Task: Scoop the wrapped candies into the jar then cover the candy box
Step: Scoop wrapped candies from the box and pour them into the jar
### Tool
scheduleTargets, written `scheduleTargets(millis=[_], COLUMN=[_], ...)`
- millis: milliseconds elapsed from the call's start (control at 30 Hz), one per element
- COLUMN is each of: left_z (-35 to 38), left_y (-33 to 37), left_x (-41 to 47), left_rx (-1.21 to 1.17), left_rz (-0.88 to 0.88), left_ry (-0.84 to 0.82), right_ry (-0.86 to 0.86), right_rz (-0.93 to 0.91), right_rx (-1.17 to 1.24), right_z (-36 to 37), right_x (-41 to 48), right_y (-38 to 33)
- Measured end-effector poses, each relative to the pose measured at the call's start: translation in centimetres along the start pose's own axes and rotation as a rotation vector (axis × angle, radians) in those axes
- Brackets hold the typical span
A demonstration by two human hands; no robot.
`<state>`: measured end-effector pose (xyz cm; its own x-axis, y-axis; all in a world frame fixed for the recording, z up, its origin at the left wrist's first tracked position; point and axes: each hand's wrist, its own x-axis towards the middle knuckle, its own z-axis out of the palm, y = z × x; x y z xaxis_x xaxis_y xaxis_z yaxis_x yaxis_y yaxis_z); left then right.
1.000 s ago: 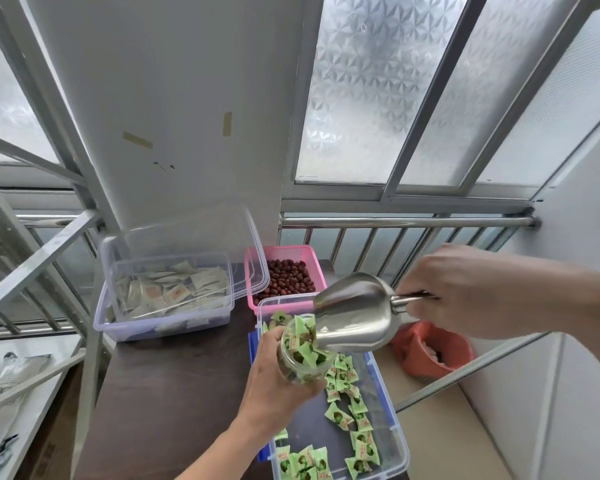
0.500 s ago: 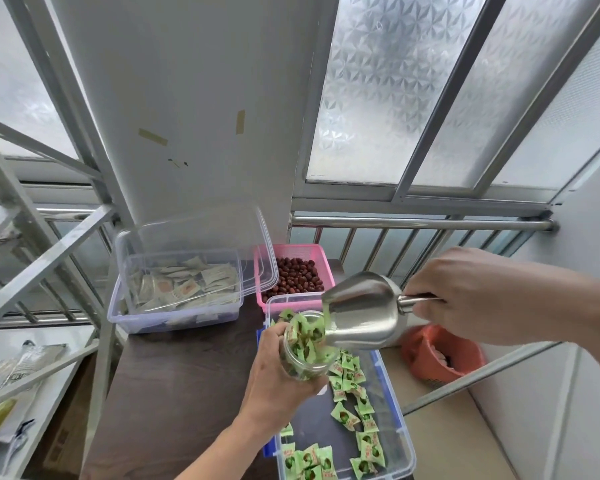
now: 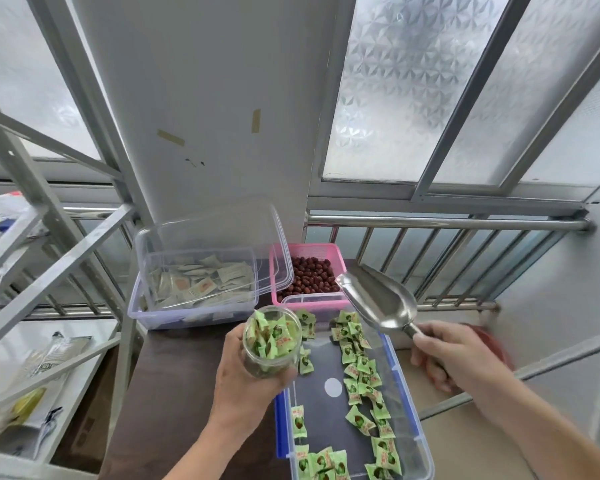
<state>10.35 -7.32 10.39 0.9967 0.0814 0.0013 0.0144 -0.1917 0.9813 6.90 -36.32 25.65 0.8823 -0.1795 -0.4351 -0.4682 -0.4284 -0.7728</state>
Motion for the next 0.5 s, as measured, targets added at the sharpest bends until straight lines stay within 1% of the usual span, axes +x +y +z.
scheduleTargets(millis=[100,133,200,300,400,500], left_z=[-2.1,-2.7,-3.4,-3.9,-3.8,-3.7], left_y=[-1.9,-2.8,-4.5,-7.0,-8.6,-9.5], left_x=[0.0,0.0,-0.1,-0.5,-0.9,-1.1], left_rx=[-0.014,0.015,0.072,0.128,0.165,0.23], left_rz=[-0.104,-0.139,-0.212,-0.299,-0.361,-0.405], left_ry=[0.094,0.126,0.172,0.2,0.212,0.206], right_ry=[0.029,0.045,0.068,0.072,0.081,0.054], right_rz=[0.26,0.346,0.45,0.496,0.468,0.436], right_rx=[0.189,0.251,0.291,0.276,0.253,0.18], right_z=[7.3,9.5,12.9,16.1,17.9,18.6], right_x=[3.8,4.9,6.8,8.5,9.3,9.8], right_y=[7.5,9.3,12.4,14.4,15.1,15.6])
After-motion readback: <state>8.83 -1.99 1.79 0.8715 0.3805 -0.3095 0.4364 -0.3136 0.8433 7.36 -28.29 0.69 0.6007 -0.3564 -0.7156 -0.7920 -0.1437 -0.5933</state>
